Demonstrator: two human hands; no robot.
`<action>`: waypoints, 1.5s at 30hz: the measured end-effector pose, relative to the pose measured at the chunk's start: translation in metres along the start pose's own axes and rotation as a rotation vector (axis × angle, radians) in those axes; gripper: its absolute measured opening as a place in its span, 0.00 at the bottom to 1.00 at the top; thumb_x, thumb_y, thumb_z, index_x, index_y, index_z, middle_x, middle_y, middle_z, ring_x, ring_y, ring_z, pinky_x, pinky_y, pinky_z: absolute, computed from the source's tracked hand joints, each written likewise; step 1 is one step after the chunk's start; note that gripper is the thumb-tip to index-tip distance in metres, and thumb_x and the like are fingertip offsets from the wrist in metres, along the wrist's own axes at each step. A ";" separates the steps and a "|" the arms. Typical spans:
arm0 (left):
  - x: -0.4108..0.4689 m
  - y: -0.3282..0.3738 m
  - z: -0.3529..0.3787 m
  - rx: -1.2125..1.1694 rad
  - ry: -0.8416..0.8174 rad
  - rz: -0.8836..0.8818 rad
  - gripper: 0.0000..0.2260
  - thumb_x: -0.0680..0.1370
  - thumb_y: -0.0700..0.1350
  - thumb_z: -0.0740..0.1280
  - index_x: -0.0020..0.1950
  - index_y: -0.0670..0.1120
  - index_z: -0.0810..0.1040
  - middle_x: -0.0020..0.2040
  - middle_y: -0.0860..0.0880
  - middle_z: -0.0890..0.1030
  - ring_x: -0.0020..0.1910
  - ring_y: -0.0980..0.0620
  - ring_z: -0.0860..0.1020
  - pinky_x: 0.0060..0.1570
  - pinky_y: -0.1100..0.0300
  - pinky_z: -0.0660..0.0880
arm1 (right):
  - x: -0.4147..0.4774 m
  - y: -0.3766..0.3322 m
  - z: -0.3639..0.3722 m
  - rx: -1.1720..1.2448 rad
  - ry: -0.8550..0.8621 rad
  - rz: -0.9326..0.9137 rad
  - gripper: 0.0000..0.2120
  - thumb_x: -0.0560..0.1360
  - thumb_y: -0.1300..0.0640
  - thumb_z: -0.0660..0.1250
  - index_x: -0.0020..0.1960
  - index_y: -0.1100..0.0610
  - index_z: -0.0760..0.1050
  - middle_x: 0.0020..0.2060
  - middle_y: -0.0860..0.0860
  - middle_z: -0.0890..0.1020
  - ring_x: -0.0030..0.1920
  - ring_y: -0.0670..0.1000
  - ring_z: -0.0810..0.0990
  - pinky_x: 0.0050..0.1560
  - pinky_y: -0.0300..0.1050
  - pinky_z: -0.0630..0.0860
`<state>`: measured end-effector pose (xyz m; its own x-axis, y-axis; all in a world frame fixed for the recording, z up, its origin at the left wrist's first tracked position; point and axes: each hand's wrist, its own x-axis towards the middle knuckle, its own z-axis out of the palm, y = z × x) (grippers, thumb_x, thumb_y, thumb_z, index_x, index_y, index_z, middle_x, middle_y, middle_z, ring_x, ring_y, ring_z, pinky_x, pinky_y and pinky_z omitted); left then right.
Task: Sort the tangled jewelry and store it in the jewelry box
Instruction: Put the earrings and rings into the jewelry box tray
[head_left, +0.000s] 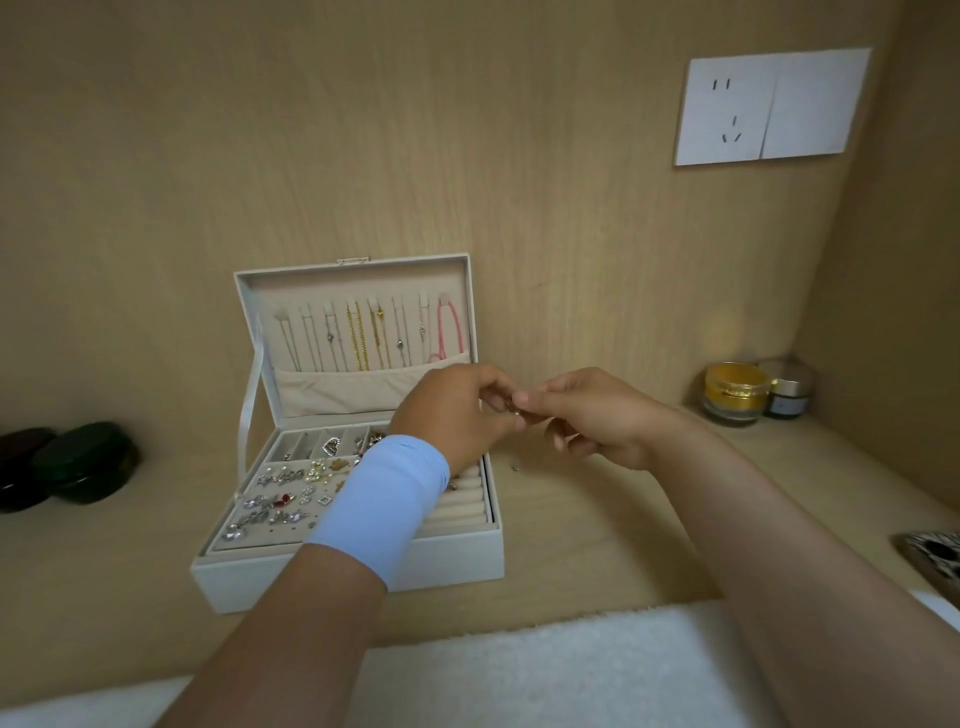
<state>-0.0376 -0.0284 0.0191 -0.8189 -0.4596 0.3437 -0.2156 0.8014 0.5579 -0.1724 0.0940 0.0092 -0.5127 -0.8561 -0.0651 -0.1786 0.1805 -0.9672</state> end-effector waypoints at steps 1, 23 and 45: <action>0.000 -0.001 -0.001 -0.017 0.033 0.007 0.07 0.71 0.50 0.76 0.47 0.56 0.83 0.41 0.59 0.81 0.41 0.62 0.77 0.43 0.65 0.72 | 0.000 -0.001 0.002 0.049 -0.017 0.018 0.11 0.77 0.50 0.71 0.48 0.59 0.81 0.40 0.50 0.85 0.28 0.46 0.71 0.24 0.37 0.57; -0.030 -0.015 -0.039 -0.148 0.096 -0.127 0.08 0.71 0.50 0.78 0.38 0.50 0.81 0.31 0.59 0.79 0.34 0.60 0.76 0.42 0.62 0.73 | 0.022 0.031 0.023 -0.818 0.090 -0.108 0.01 0.74 0.53 0.74 0.44 0.49 0.85 0.36 0.38 0.80 0.41 0.40 0.78 0.47 0.41 0.75; -0.095 -0.074 -0.096 -0.368 0.162 -0.137 0.02 0.75 0.47 0.73 0.45 0.53 0.86 0.37 0.59 0.84 0.35 0.63 0.77 0.44 0.63 0.74 | -0.018 -0.066 0.114 -0.484 0.167 -0.472 0.06 0.71 0.60 0.78 0.47 0.52 0.86 0.40 0.43 0.85 0.33 0.32 0.78 0.37 0.24 0.70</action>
<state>0.1074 -0.0803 0.0175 -0.6955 -0.6302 0.3452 -0.0888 0.5522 0.8290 -0.0556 0.0418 0.0462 -0.4037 -0.8172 0.4114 -0.7484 0.0363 -0.6622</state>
